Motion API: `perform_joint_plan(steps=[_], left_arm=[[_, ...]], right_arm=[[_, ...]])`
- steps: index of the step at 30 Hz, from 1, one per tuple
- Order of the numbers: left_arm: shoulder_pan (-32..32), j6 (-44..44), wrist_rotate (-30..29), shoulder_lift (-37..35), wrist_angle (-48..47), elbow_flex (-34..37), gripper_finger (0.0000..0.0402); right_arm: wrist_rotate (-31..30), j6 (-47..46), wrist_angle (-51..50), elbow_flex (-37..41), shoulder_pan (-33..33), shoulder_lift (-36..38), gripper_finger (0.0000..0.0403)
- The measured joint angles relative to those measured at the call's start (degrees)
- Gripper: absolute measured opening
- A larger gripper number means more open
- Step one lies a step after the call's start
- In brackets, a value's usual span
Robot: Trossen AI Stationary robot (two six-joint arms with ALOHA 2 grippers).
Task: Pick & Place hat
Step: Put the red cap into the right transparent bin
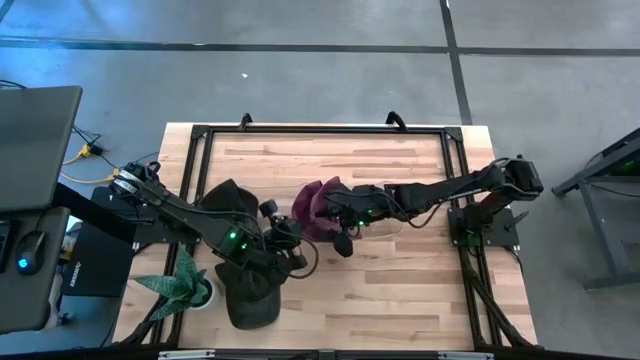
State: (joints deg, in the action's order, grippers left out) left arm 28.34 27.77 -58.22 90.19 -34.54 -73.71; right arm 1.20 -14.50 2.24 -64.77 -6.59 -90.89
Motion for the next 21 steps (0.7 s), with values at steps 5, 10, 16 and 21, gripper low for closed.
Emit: perform_joint_plan(steps=[5, 10, 16, 21], left_arm=[[-3.1, -5.1, 2.5, 0.0, 2.0, 0.0, 0.0042], [-5.5, -6.9, 3.9, 0.0, 2.1, -0.1, 0.0019], [-5.6, -11.6, 4.2, 0.0, 3.8, -0.1, 0.0003], [-7.9, -12.6, 7.6, 0.0, 4.7, -0.1, 0.0001]], right_arm=[[0.8, 8.9, 2.1, 0.0, 0.8, -2.0, 0.0281], [0.0, 12.8, 1.4, 0.0, 0.9, -2.1, 0.0278], [3.4, 15.5, 1.0, 0.0, 0.7, -2.1, 0.0278], [6.4, 16.1, 2.3, 0.0, 0.7, -2.1, 0.0277]])
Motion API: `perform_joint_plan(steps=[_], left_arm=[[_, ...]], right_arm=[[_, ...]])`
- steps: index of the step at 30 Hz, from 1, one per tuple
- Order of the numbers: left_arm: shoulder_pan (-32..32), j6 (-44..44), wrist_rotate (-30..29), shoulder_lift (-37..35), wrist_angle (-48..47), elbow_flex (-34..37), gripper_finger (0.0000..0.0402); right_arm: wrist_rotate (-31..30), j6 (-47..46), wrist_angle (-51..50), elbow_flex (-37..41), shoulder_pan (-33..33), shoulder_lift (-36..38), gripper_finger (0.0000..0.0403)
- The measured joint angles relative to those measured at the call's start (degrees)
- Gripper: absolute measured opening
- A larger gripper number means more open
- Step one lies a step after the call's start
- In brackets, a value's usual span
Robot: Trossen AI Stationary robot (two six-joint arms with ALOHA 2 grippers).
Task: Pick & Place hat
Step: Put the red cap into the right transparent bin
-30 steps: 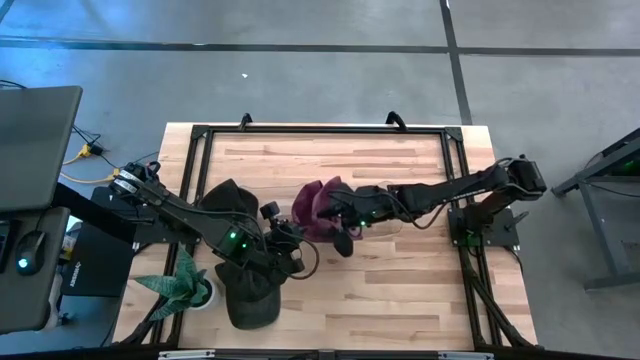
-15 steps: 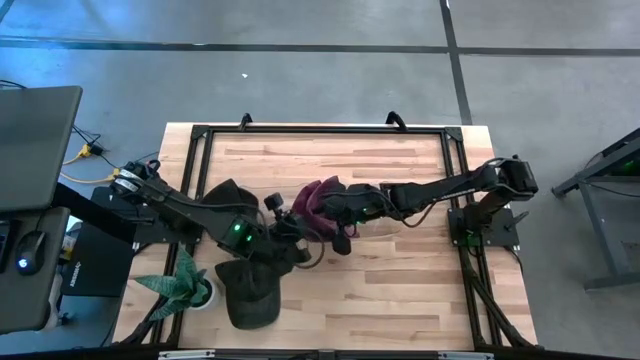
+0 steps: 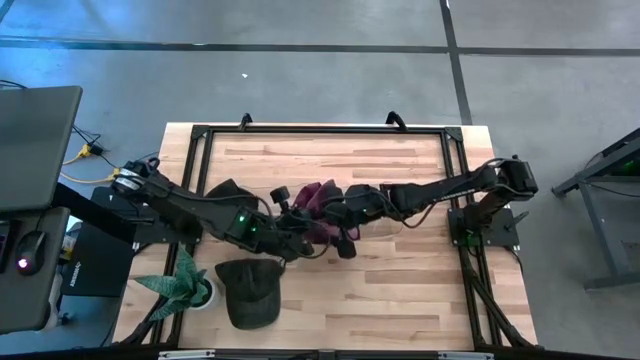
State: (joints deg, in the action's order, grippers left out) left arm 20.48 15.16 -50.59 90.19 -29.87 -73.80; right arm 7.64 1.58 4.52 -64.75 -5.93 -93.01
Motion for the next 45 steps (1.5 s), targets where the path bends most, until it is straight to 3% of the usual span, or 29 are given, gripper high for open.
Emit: perform_joint_plan(steps=[10, 17, 23, 29, 38, 45], left_arm=[[-4.5, -1.9, 12.4, 1.3, -4.5, 0.1, 0.0], [-4.4, 0.6, 11.1, 1.4, -10.3, 0.6, 0.0], [-4.4, 2.4, 9.1, 1.3, -10.8, 3.3, 0.0], [-4.4, 2.9, 8.0, 1.3, -10.5, 4.1, 0.0], [-3.3, 2.0, 7.9, -2.2, -8.8, 4.2, 0.0], [-3.1, 3.1, 9.8, -6.5, -5.9, 4.2, 0.0]], right_arm=[[-0.5, -0.9, -1.7, 0.0, 0.0, 0.7, 0.0277], [-0.9, -3.4, -4.9, -0.1, 0.0, 3.7, 0.0277], [-1.8, -8.4, -15.4, -0.1, 0.0, 7.7, 0.0273], [-6.1, -12.2, -17.9, 0.0, 0.7, 9.1, 0.0234], [-13.6, -12.1, -17.5, 0.0, 0.7, 5.7, 0.0151], [-13.7, -13.2, -14.3, 0.0, 1.1, 2.1, 0.0128]])
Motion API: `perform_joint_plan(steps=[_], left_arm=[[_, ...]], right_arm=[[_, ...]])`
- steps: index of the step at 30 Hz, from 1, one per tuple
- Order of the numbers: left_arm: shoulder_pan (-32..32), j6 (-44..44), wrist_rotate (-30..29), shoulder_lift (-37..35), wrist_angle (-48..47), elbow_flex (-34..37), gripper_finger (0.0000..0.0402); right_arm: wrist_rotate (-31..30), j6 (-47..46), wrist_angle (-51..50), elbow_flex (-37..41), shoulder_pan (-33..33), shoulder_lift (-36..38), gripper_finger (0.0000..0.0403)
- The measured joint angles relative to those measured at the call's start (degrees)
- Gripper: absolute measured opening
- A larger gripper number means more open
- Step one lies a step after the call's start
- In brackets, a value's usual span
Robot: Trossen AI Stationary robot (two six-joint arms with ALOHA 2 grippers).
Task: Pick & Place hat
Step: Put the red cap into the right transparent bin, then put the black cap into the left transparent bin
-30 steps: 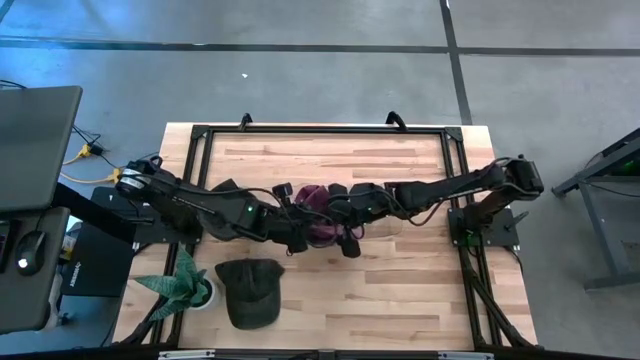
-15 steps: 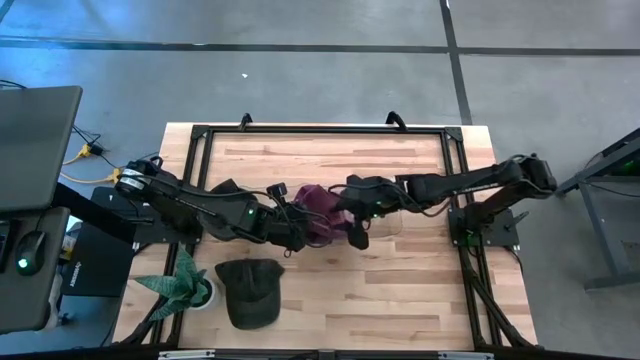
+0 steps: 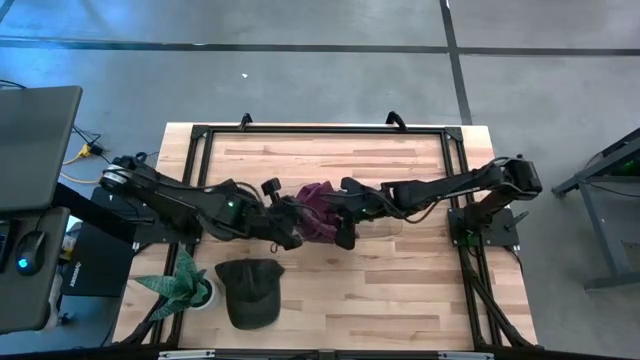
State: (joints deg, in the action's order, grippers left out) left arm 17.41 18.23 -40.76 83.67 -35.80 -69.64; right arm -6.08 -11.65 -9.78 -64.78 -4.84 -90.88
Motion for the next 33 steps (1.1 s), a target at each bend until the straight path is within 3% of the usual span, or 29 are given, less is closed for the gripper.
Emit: perform_joint_plan(steps=[6, 13, 19, 22, 26, 33], left_arm=[[1.1, 0.3, 1.5, -3.8, -1.1, 0.0, 0.0], [7.5, -1.9, 1.4, -6.7, -0.6, -0.1, 0.0], [17.4, -10.5, 1.0, -6.4, -0.7, -1.2, 0.0], [21.0, -9.7, 1.5, -5.0, -1.6, -3.3, 0.0], [25.2, -1.5, 5.0, -4.6, -3.6, -4.4, 0.0], [28.0, 28.2, 13.7, -1.0, -12.9, -4.5, 0.0]], right_arm=[[-5.5, -1.4, 0.5, 0.0, 0.0, 0.9, 0.0126], [-5.9, -1.9, -0.9, 0.0, -0.2, 3.6, 0.0126], [-24.0, -0.7, -0.7, 0.0, -4.4, 9.2, 0.0126], [-27.6, 0.4, -1.7, 0.0, -8.8, 10.9, 0.0126], [-27.8, 0.0, -3.5, 0.0, -15.6, 10.9, 0.0126], [-31.7, -6.5, -8.2, 0.0, -27.5, 8.7, 0.0126]])
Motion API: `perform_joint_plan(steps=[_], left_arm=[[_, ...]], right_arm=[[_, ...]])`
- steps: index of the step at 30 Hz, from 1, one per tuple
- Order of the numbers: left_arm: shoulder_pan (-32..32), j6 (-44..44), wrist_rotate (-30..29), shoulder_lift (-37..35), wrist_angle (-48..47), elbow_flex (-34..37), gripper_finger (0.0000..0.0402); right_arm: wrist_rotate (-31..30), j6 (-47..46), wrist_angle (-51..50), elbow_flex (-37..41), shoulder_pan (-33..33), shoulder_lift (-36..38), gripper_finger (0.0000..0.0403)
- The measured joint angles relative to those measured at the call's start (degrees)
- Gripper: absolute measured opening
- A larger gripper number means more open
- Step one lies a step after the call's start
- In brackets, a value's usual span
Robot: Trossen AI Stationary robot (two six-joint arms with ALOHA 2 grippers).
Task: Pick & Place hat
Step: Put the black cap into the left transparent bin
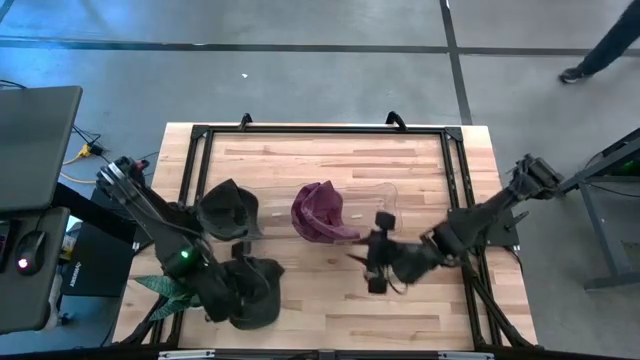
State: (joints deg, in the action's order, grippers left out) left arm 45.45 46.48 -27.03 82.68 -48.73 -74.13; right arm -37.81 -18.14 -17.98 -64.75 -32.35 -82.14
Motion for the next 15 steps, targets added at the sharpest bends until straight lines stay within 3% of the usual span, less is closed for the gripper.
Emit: perform_joint_plan(steps=[8, 12, 15], left_arm=[[-1.3, 26.4, 11.4, 13.6, -8.3, 0.0, 0.0], [-3.3, 30.4, 15.4, 20.7, -6.9, 0.2, 0.0], [-5.3, 27.3, 16.0, 24.9, 2.1, 0.1, 0.0]], right_arm=[[-5.3, -5.0, -0.6, 0.0, -10.5, -1.0, 0.0126], [-6.7, -7.4, -0.6, 0.0, -14.7, -1.0, 0.0126], [-8.2, -8.9, -0.5, 0.0, -17.3, -1.0, 0.0126]])
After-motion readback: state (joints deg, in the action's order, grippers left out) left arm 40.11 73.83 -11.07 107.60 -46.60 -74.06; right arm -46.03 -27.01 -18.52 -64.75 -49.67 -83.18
